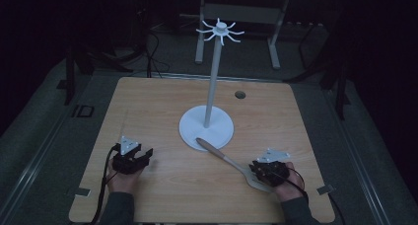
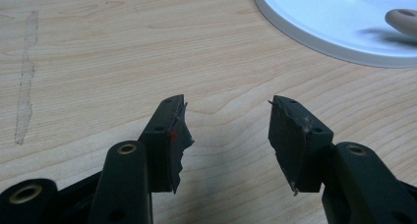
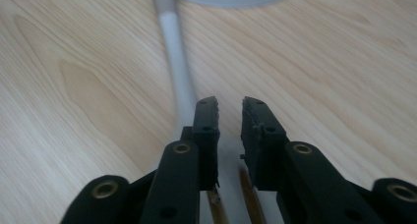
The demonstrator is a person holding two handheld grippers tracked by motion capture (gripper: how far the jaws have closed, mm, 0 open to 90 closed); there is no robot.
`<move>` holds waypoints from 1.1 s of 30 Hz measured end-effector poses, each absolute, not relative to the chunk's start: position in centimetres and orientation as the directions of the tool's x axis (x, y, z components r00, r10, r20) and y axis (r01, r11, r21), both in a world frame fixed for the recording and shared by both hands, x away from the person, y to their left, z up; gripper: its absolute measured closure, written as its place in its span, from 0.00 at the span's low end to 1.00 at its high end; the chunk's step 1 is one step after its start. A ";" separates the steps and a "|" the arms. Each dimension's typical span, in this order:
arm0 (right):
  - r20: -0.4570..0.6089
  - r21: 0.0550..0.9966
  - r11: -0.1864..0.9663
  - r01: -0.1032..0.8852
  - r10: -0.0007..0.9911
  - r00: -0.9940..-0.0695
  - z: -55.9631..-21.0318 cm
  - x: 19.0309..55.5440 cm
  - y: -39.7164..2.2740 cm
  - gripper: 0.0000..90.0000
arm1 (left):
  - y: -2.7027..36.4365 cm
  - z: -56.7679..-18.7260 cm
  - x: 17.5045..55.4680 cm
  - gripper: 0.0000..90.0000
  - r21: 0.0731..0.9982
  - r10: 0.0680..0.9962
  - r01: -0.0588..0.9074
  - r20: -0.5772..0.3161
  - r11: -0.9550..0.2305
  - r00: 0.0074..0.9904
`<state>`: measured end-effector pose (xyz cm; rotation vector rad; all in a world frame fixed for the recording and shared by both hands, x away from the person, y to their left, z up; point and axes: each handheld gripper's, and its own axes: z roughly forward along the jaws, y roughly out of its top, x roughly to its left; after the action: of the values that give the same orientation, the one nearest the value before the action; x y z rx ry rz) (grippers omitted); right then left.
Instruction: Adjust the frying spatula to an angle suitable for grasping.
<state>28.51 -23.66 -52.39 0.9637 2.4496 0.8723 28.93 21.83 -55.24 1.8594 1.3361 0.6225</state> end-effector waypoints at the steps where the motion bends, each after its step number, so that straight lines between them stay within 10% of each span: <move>1: -0.108 0.659 0.583 0.475 0.698 -0.708 -52.3 28.8 -23.2 0.84 | 21.8 -55.2 28.9 0.54 0.799 0.941 0.576 -0.038 -0.174 0.337; 33: -0.090 0.439 0.790 0.428 0.513 -0.854 -53.0 35.3 -13.8 0.73 | 21.9 -55.1 28.9 0.53 0.805 0.943 0.571 -0.046 -0.161 0.331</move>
<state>35.31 -13.83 -52.97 0.7379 2.7755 0.6087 28.92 21.94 -55.09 1.8424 1.3384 0.6241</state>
